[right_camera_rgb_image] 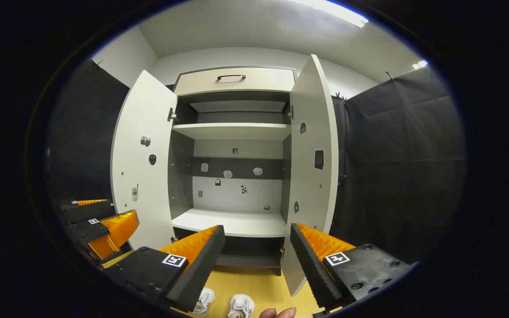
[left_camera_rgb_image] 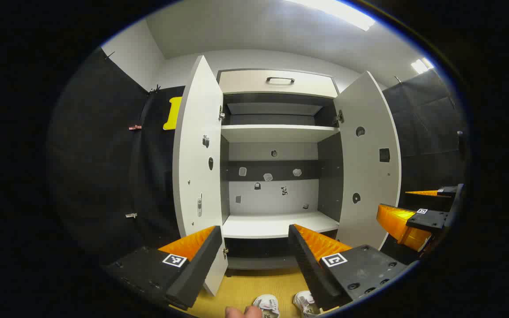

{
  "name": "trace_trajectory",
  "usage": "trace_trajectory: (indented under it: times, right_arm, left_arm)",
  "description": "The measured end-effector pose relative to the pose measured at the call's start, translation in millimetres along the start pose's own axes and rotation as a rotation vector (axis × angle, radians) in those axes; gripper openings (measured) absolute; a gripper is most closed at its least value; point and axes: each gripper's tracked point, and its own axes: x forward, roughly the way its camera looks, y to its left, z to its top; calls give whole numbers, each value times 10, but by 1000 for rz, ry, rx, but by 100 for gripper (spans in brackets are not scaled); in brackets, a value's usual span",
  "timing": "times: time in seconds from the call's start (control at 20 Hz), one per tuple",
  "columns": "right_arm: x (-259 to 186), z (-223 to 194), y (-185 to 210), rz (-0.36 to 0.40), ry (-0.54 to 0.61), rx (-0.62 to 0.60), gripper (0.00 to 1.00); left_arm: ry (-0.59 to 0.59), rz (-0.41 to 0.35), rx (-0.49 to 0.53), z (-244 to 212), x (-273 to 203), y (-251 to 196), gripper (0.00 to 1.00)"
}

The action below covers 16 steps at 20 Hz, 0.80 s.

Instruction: Grab one shoe with the right hand and put it into the shoe cabinet, grab the other shoe with the left hand and put it into the shoe cabinet; then close the right door with the right hand and the left door with the left hand.

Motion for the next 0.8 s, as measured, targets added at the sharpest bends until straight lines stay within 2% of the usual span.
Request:
trace_trajectory:
  times: [0.8]
  right_arm:
    - [-67,-13,71,8,5,8,97]
  left_arm:
    - [10,18,-9,-51,-32,84,95]
